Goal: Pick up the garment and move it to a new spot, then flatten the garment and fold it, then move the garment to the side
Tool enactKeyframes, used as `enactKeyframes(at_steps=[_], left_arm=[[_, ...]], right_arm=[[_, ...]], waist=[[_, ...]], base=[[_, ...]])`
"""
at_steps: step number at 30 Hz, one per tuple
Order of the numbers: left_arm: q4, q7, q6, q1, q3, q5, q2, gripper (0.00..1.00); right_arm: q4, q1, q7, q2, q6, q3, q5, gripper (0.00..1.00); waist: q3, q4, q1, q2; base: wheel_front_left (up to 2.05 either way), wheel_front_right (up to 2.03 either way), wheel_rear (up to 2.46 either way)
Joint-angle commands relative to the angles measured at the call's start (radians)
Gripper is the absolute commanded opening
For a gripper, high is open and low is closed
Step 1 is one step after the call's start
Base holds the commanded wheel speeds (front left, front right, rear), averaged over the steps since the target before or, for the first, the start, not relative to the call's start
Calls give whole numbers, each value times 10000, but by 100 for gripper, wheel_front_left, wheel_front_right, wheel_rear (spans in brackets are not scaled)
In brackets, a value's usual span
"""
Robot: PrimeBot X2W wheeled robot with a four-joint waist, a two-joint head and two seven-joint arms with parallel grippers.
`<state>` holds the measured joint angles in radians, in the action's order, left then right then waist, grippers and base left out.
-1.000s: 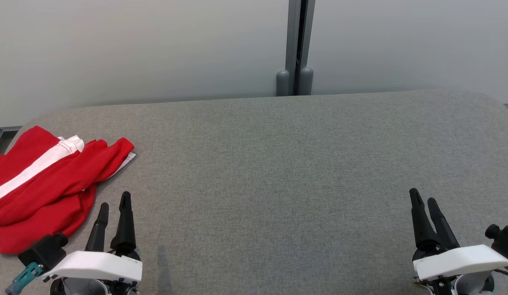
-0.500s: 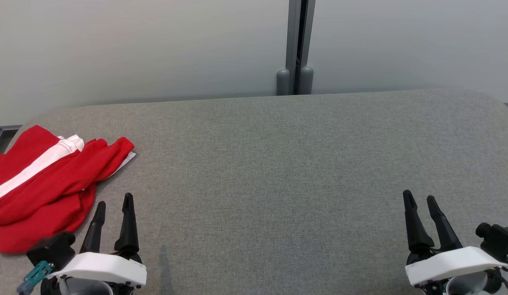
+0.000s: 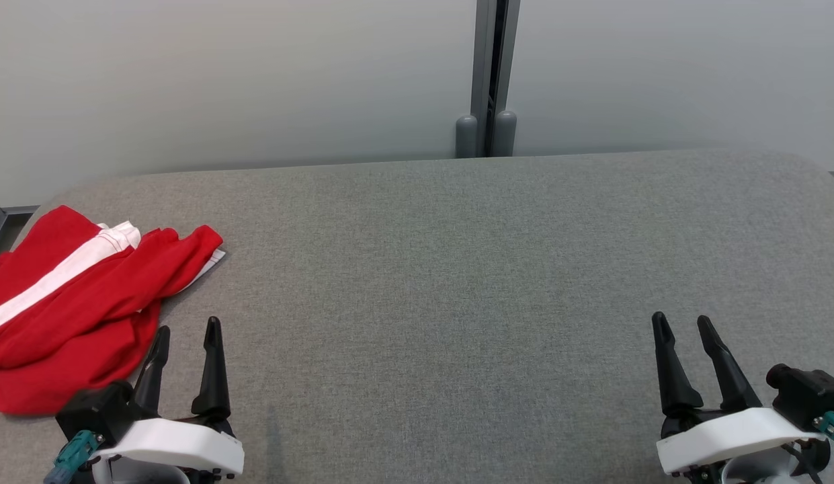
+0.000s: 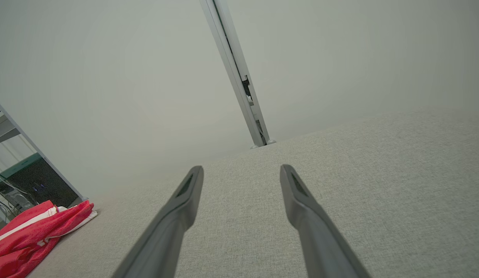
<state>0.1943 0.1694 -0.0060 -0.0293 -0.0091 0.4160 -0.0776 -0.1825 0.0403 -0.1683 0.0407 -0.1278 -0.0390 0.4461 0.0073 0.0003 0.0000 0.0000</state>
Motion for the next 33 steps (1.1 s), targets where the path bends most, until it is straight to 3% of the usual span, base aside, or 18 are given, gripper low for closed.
enactKeyframes(at_steps=[1, 33], left_arm=[[-117, 103, 63, -40, -3, -289, -80, 100], [-171, 708, 231, 231, 130, -2472, -233, 100]], right_arm=[[90, -10, -130, 98, -39, 2, -275, 100], [-8, -110, -774, 126, -46, -80, -2587, 100]], waist=[[-9, 4, 0, 0], [-195, 4, 0, 0]], base=[[0, 0, 0], [0, 0, 0]])
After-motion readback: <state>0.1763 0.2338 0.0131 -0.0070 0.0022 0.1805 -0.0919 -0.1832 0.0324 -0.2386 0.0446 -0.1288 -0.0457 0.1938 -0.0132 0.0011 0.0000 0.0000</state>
